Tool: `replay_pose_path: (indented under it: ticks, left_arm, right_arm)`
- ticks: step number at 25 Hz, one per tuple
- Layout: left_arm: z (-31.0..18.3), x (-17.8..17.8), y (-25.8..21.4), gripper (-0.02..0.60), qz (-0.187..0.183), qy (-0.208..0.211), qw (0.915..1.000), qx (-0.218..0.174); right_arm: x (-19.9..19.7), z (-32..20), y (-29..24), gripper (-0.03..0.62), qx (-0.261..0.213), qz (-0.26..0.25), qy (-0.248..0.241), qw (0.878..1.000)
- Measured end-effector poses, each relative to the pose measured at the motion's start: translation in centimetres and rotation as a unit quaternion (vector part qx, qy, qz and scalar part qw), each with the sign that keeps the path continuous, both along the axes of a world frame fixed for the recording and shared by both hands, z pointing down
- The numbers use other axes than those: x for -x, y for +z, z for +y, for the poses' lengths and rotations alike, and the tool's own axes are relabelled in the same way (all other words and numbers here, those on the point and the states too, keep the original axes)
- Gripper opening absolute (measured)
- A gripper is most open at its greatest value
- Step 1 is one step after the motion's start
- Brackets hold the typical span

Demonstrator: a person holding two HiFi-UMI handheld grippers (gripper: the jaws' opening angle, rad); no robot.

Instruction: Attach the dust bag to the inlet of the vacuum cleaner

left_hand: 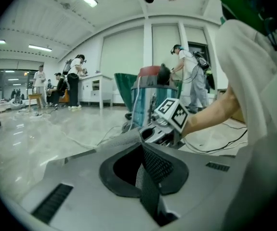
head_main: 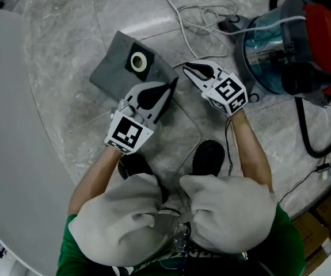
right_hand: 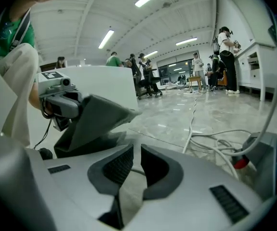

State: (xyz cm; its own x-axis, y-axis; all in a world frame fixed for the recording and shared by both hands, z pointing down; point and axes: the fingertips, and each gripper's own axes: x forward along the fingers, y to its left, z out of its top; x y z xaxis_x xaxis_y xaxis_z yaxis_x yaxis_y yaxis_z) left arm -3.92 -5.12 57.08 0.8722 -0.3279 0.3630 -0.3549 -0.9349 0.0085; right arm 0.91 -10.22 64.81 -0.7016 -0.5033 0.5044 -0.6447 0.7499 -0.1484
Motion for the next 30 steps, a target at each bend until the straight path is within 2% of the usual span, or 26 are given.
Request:
replay_pose_path:
  ticks: [3, 6, 9, 12, 14, 17, 20, 25, 30]
  left_arm:
    - [2.6, -1.5, -4.1, 0.008, 0.063, 0.081, 0.9946, -0.015]
    - [5.0, -1.8, -7.3, 0.008, 0.116, 0.161, 0.9801, -0.005]
    - [7.2, -1.1, -9.1, 0.009, 0.132, 0.22, 0.9665, 0.018]
    - [8.6, -0.3, -10.9, 0.008, 0.132, 0.261, 0.9562, 0.007]
    - [8.7, 0.2, -11.4, 0.009, 0.122, 0.27, 0.9551, -0.009]
    - [8.1, 1.5, -11.1, 0.009, 0.101, 0.262, 0.9595, -0.022]
    - [7.9, 2.9, -10.6, 0.008, 0.083, 0.258, 0.9622, -0.022]
    - [8.7, 5.4, -10.5, 0.009, 0.065, 0.281, 0.9573, -0.014]
    - [9.6, 7.3, -10.8, 0.009, 0.056, 0.295, 0.9538, -0.014]
  right_arm:
    - [-1.4, -0.3, -1.0, 0.052, -0.014, 0.004, 0.013, 1.0]
    - [-2.8, -0.6, -2.1, 0.052, -0.027, 0.004, 0.029, 0.999]
    - [-4.1, -0.6, -3.2, 0.052, -0.033, -0.005, 0.045, 0.998]
    - [-5.2, -0.3, -4.2, 0.054, -0.043, -0.012, 0.058, 0.997]
    - [-5.9, -0.2, -4.9, 0.054, -0.055, -0.009, 0.066, 0.996]
    - [-6.2, 0.2, -5.9, 0.057, -0.075, -0.001, 0.069, 0.995]
    - [-5.6, 0.8, -6.9, 0.064, -0.092, 0.011, 0.051, 0.994]
    - [-1.7, 2.3, -9.5, 0.116, -0.139, 0.061, -0.04, 0.988]
    - [1.2, 3.0, -11.6, 0.15, -0.185, 0.131, -0.117, 0.967]
